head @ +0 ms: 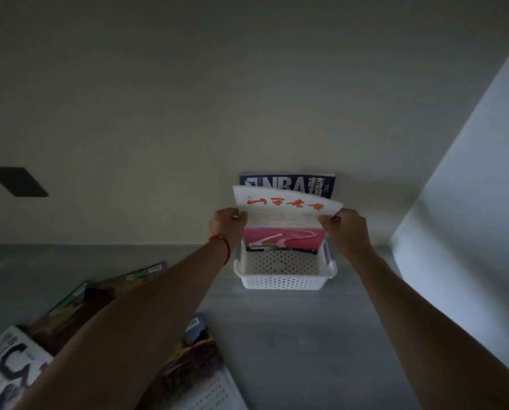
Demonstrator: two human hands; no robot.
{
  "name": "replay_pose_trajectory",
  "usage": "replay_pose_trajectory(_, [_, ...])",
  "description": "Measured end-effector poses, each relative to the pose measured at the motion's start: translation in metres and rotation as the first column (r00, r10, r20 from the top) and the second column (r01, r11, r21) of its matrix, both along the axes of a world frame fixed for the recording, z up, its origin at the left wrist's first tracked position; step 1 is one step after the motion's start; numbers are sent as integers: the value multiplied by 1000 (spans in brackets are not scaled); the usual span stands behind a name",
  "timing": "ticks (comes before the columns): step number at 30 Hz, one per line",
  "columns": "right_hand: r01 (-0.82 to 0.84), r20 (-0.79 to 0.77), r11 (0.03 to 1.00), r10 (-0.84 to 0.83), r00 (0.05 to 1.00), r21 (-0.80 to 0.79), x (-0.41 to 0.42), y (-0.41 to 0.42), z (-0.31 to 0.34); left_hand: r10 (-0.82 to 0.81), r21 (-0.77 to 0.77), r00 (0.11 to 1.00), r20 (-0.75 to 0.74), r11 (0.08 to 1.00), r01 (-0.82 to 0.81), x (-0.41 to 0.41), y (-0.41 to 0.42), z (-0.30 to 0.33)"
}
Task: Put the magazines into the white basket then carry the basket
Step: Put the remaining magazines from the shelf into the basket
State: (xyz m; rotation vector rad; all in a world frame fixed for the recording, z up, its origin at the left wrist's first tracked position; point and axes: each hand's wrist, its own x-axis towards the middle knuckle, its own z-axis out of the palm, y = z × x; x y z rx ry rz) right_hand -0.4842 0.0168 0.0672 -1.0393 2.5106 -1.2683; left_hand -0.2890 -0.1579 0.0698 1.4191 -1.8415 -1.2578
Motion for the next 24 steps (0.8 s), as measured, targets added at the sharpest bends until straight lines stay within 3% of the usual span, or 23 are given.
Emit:
replay_pose_trajectory(4, [-6,85,1000,3,996,29,-2,-8,-15,28,95,1000,-2,995,-28,-12,-6,-15])
replay_pose_trajectory(10, [-17,235,1000,15,972,8,-2,-17,-23,25,104,996,86,994,-34,-24,-11,-18])
replay_pose_trajectory(15, [-15,272,998,31,962,-62,13,-11,-19,-11,199,1000,21,980,6,-15,-14,-19])
replay_pose_trajectory(18, [26,93,991,-14,996,-131,38,3,-20,-75,87,997,34,994,71,17,6,-16])
replay_pose_trajectory(21, [-60,-77,972,43,996,-229,90,28,-31,-193,-140,978,77,969,202,73,40,-25])
replay_pose_trajectory(24, [-234,20,972,234,972,5,158,58,-54,-248,-233,957,150,932,278,145,80,-49])
